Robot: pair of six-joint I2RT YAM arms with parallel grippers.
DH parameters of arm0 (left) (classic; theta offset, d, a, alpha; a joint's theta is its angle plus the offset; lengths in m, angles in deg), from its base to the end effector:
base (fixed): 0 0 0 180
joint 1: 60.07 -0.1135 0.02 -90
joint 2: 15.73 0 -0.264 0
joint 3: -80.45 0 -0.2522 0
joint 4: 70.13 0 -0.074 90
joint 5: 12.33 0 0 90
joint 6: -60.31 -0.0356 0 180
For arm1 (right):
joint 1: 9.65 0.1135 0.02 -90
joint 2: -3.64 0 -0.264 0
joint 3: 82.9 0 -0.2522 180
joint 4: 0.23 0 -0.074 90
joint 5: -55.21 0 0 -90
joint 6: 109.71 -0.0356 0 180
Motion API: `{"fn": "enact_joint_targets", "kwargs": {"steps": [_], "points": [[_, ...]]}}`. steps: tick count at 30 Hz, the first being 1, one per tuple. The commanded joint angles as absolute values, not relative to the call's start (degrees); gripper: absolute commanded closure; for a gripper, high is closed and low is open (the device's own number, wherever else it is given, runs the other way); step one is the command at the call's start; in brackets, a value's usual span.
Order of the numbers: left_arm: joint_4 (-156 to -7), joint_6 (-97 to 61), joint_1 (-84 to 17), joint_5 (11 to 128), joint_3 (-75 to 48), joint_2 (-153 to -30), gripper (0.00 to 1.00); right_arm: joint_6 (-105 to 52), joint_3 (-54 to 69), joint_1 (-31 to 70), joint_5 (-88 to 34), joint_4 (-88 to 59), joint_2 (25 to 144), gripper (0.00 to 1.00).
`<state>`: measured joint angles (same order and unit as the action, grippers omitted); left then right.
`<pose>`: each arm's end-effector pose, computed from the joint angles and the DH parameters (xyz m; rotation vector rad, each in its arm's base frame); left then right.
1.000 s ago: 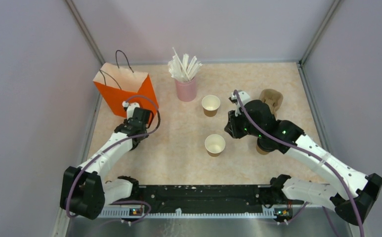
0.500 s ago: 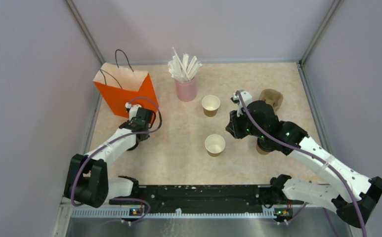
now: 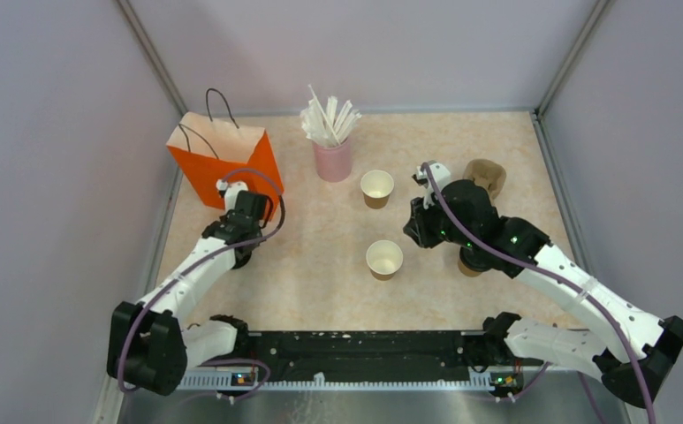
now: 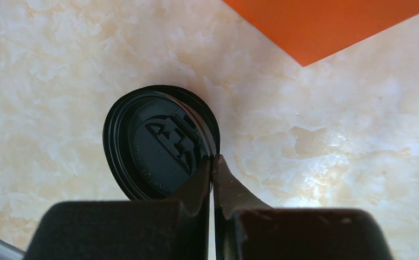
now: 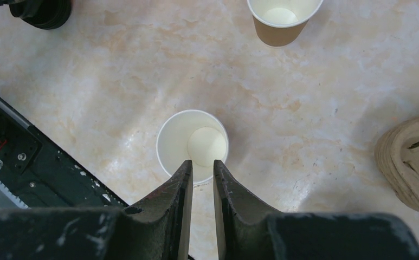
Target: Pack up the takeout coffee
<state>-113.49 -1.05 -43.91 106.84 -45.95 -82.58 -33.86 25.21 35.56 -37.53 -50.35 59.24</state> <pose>0.2157 -0.0444 0.2107 -0.4475 2.3677 0.3034 0.1449 0.1435 0.3411 -0.5649 2.1382 0.5383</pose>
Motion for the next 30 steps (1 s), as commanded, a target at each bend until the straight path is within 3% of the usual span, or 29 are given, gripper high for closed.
{"fn": "enact_joint_targets", "kwargs": {"steps": [1,3,7,13,15,23,30], "points": [[-118.2,1.0,-44.2,104.4,-41.0,-76.6,1.00,-34.2,26.1,36.0,-37.1,-47.2,58.5,0.80],[-120.1,0.0,-44.2,101.1,-39.0,-73.4,1.00,-34.4,27.1,36.0,-37.5,-45.5,58.1,0.75],[-122.5,-3.4,-44.2,92.5,-35.2,-66.0,1.00,-35.1,29.8,36.0,-35.7,-39.0,55.4,0.52],[-114.7,-4.9,-44.2,58.2,-33.8,-55.0,1.00,-33.1,42.8,36.0,-25.9,-11.0,46.9,0.34],[-111.8,-3.3,-44.2,48.4,-34.0,-52.5,1.00,-29.0,48.4,36.0,-23.2,-0.4,44.6,0.09],[-85.8,13.9,-44.1,19.9,-42.5,-47.6,1.00,-15.7,59.4,36.4,-9.2,31.5,44.0,0.04],[-59.5,30.9,-44.0,14.1,-48.6,-49.3,1.00,6.3,56.6,48.8,-16.9,33.5,51.4,0.04]]}}
